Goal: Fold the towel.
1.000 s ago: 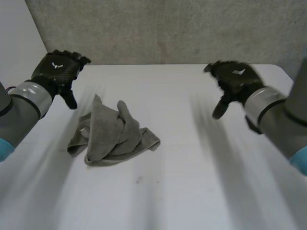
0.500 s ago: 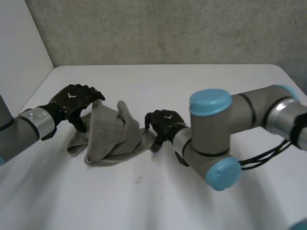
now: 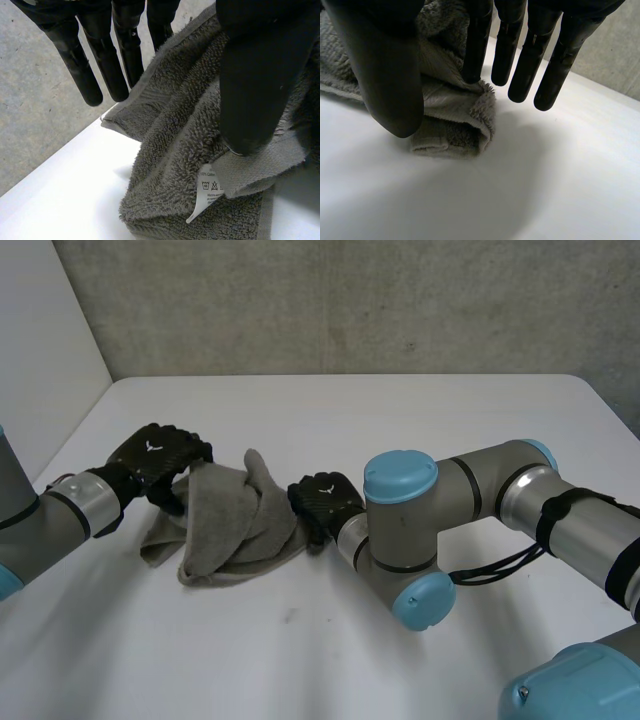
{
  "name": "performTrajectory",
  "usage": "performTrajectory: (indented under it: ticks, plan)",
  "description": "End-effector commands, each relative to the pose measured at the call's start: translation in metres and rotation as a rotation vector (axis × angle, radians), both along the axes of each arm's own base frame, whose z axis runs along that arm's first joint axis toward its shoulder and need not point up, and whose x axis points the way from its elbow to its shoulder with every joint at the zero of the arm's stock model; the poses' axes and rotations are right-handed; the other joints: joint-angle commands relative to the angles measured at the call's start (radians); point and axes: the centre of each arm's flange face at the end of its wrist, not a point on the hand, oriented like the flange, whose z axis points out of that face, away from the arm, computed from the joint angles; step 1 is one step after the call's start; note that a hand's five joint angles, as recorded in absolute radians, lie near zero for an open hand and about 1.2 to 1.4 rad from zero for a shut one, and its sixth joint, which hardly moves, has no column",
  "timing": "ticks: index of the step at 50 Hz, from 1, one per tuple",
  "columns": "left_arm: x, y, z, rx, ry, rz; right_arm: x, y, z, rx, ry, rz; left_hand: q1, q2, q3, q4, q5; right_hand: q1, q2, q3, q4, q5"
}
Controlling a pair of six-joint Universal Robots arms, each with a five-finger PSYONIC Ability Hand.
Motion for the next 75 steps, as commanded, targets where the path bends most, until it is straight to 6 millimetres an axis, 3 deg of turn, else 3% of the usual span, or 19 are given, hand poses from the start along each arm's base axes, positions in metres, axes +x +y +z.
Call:
performTrajectory:
  ticks: [1,10,15,17,20,26,34,36,37,39,40,41,45,46,48,56,62,65,75]
  plan:
    - [-0.001,-0.001,-0.003,0.007,-0.001,-0.002,0.004,-0.005,-0.004,-0.018,-0.022,0.003,0.26,0.263,0.264,0.263,0.266,0.082,0.082,0.079,0.08,0.078]
    - [0.0,-0.003,-0.005,0.01,-0.001,-0.001,0.009,-0.009,-0.009,-0.028,-0.03,0.007,0.333,0.337,0.338,0.337,0.34,0.182,0.183,0.179,0.18,0.178]
    - [0.0,-0.003,-0.005,0.008,-0.001,-0.001,0.01,-0.01,-0.009,-0.033,-0.033,0.008,0.463,0.466,0.467,0.466,0.469,0.455,0.456,0.452,0.453,0.451]
    - [-0.001,-0.004,-0.006,0.008,-0.001,-0.002,0.011,-0.012,-0.007,-0.052,-0.028,0.011,0.608,0.612,0.612,0.612,0.614,0.76,0.761,0.758,0.759,0.757]
    - [-0.001,-0.006,-0.005,-0.004,0.0,0.0,0.012,-0.012,-0.004,-0.067,-0.023,0.015,0.782,0.785,0.786,0.786,0.788,0.762,0.763,0.76,0.761,0.759]
    - [-0.001,-0.015,0.006,-0.097,0.011,0.012,0.011,-0.016,0.009,-0.08,-0.044,0.008,0.782,0.786,0.786,0.786,0.788,0.762,0.763,0.76,0.761,0.759]
    - [0.002,-0.022,0.062,-0.244,0.076,0.042,-0.017,-0.048,0.076,-0.135,-0.138,-0.094,0.782,0.786,0.786,0.786,0.788,0.762,0.763,0.76,0.761,0.759]
    - [0.006,-0.022,0.087,-0.272,0.138,0.093,-0.042,-0.066,0.116,-0.166,-0.186,-0.151,0.782,0.786,0.786,0.786,0.788,0.762,0.763,0.76,0.761,0.759]
    - [0.006,-0.022,0.087,-0.273,0.138,0.093,-0.042,-0.066,0.116,-0.166,-0.186,-0.152,0.782,0.786,0.786,0.786,0.788,0.762,0.763,0.76,0.761,0.759]
    - [0.01,-0.021,0.11,-0.298,0.198,0.138,-0.068,-0.073,0.16,-0.219,-0.221,-0.178,0.782,0.786,0.786,0.786,0.788,0.762,0.763,0.76,0.761,0.759]
    - [0.01,-0.021,0.11,-0.298,0.198,0.139,-0.068,-0.073,0.161,-0.219,-0.221,-0.179,0.782,0.786,0.786,0.786,0.788,0.762,0.763,0.76,0.761,0.759]
    - [0.012,-0.02,0.123,-0.32,0.222,0.153,-0.081,-0.074,0.183,-0.253,-0.235,-0.19,0.782,0.786,0.786,0.786,0.788,0.762,0.763,0.76,0.761,0.759]
    - [0.018,-0.007,0.162,-0.38,0.282,0.164,-0.111,-0.056,0.245,-0.337,-0.269,-0.191,0.782,0.786,0.786,0.786,0.788,0.762,0.763,0.76,0.761,0.759]
    - [0.018,-0.007,0.162,-0.38,0.282,0.164,-0.112,-0.056,0.245,-0.338,-0.27,-0.191,0.782,0.786,0.786,0.786,0.788,0.762,0.763,0.76,0.761,0.759]
    - [0.02,0.01,0.188,-0.406,0.311,0.161,-0.127,-0.035,0.284,-0.395,-0.287,-0.188,0.782,0.786,0.786,0.786,0.788,0.762,0.763,0.76,0.761,0.759]
    - [0.02,0.053,0.235,-0.423,0.329,0.147,-0.179,0.01,0.359,-0.555,-0.236,-0.247,0.782,0.786,0.786,0.786,0.788,0.762,0.763,0.76,0.761,0.759]
    - [0.017,0.067,0.232,-0.322,0.317,0.145,-0.184,0.02,0.357,-0.505,-0.137,-0.231,0.782,0.786,0.786,0.786,0.788,0.762,0.763,0.76,0.761,0.759]
    - [0.016,0.07,0.221,-0.213,0.3,0.157,-0.183,0.015,0.341,-0.433,-0.067,-0.221,0.782,0.786,0.786,0.786,0.788,0.762,0.763,0.76,0.761,0.759]
    - [0.006,0.026,0.152,0.162,0.238,0.186,-0.175,-0.023,0.28,-0.264,0.081,-0.201,0.782,0.786,0.786,0.786,0.788,0.762,0.763,0.76,0.761,0.759]
